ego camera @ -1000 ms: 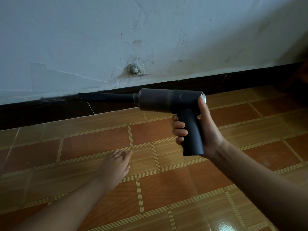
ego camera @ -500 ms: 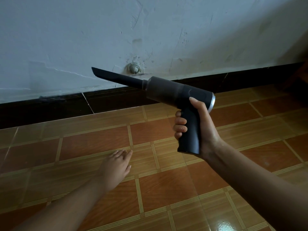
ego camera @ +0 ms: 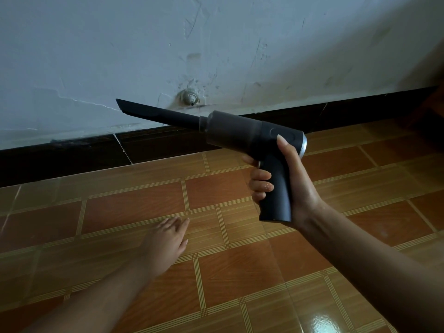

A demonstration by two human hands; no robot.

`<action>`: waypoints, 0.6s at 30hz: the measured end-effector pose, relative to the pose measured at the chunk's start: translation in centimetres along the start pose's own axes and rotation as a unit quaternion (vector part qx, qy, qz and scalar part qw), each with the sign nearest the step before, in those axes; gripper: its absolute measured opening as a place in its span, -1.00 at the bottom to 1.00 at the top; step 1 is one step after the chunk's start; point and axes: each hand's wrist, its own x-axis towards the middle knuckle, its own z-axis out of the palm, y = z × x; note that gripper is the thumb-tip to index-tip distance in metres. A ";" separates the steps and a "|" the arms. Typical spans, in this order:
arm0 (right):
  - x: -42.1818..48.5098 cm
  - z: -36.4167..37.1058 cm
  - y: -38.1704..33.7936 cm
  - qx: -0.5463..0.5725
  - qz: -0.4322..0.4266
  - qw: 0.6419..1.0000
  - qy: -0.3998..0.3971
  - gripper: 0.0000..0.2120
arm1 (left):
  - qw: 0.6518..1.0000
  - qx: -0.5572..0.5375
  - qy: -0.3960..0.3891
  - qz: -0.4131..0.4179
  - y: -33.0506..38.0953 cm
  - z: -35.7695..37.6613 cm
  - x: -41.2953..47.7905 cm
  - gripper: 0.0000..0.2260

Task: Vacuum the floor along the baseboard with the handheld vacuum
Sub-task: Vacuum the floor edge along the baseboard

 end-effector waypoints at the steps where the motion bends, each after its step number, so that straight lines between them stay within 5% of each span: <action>1: 0.0 -0.1 0.0 0.001 0.001 1.000 0.001 -0.48 | 1.000 -0.007 -0.004 -0.004 0.0 0.1 0.1 -0.46; 18: 0.6 -1.7 -2.6 -0.026 0.016 0.999 0.032 -0.42 | 0.990 -0.107 -0.069 -0.059 -0.3 -4.6 4.8 -0.46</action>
